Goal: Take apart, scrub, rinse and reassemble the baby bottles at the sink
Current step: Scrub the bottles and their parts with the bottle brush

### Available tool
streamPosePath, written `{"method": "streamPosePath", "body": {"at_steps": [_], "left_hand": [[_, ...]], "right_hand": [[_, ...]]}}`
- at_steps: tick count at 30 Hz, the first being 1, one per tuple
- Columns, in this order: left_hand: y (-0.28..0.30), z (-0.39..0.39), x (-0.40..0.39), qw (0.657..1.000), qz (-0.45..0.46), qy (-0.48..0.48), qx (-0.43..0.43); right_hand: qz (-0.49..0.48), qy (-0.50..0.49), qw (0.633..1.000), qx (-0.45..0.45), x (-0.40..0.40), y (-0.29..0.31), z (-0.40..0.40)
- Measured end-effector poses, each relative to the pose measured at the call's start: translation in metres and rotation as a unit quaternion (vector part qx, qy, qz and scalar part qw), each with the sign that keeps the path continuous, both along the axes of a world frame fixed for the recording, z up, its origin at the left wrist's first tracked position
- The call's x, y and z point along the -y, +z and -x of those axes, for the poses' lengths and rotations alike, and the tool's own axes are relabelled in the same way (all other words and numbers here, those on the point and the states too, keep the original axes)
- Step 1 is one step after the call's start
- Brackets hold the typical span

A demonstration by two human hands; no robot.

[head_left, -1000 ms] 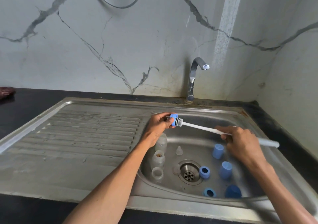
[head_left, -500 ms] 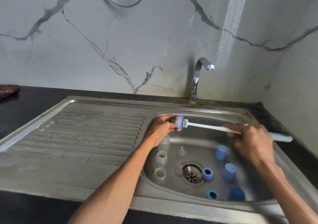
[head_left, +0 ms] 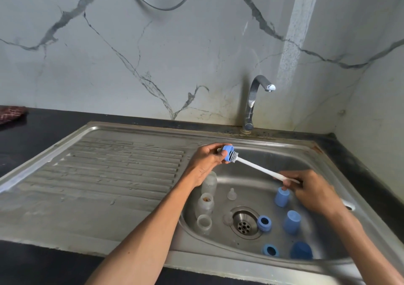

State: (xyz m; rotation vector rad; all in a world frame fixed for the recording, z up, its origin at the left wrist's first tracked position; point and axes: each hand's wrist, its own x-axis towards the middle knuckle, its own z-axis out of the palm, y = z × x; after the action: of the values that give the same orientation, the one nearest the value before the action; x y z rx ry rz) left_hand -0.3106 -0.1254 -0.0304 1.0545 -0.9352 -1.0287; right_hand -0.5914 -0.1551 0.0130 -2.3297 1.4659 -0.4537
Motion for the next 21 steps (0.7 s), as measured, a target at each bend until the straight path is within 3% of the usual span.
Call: {"method": "streamPosePath", "body": {"at_steps": [6, 10, 17, 21], "left_hand": [[-0.007, 0.006, 0.006, 0.995, -0.032, 0.088, 0.021], [-0.008, 0.007, 0.005, 0.996, -0.044, 0.072, 0.021], [-0.004, 0.003, 0.002, 0.995, 0.001, 0.074, 0.063], [-0.003, -0.005, 0.001, 0.99, -0.011, 0.139, -0.015]], "right_hand": [[0.084, -0.019, 0.996, 0.025, -0.005, 0.004, 0.0], [0.15, -0.052, 0.987, -0.007, -0.011, 0.01, 0.004], [-0.079, 0.016, 0.997, 0.02, 0.008, -0.009, -0.002], [-0.017, -0.003, 1.0, 0.025, 0.016, -0.011, 0.007]]}}
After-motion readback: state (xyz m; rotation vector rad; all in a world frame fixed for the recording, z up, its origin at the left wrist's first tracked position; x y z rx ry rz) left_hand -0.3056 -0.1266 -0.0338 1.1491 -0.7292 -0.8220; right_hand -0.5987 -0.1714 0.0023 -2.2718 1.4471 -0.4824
